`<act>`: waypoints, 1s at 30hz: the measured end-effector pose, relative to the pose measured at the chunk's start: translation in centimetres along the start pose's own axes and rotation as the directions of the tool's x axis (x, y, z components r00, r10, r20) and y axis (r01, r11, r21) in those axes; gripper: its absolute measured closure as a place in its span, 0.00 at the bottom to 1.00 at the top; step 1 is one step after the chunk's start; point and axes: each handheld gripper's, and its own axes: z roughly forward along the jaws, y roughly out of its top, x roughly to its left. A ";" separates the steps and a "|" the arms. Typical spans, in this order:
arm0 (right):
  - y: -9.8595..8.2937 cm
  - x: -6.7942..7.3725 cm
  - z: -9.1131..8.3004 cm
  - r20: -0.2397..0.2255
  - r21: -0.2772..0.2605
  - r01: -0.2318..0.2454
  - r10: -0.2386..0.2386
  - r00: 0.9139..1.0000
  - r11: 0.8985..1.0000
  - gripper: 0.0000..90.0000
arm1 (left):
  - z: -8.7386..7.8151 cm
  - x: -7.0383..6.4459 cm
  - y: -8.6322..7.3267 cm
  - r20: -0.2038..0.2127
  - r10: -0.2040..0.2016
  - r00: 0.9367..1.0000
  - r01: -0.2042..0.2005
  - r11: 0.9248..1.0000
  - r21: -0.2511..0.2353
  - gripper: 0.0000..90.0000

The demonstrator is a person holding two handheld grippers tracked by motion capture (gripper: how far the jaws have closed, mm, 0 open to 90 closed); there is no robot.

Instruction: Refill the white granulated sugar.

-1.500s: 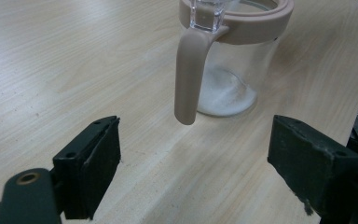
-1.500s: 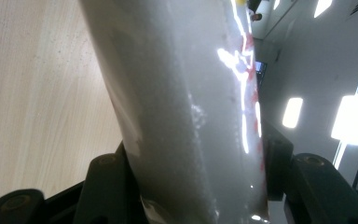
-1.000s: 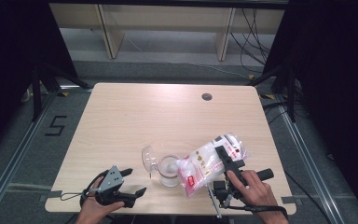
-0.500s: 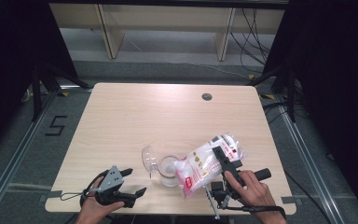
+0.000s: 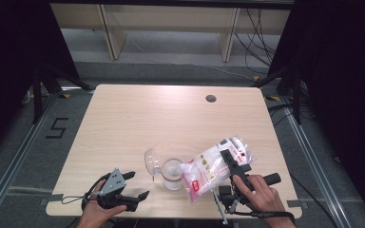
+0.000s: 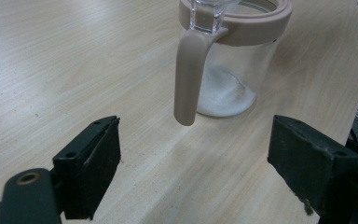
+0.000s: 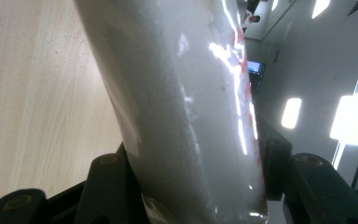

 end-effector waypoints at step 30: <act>0.2 -0.2 0.3 0.014 -0.020 -0.008 0.009 1.000 1.000 0.58 | -0.1 0.1 0.1 -0.003 0.008 1.000 -0.008 1.000 0.004 0.18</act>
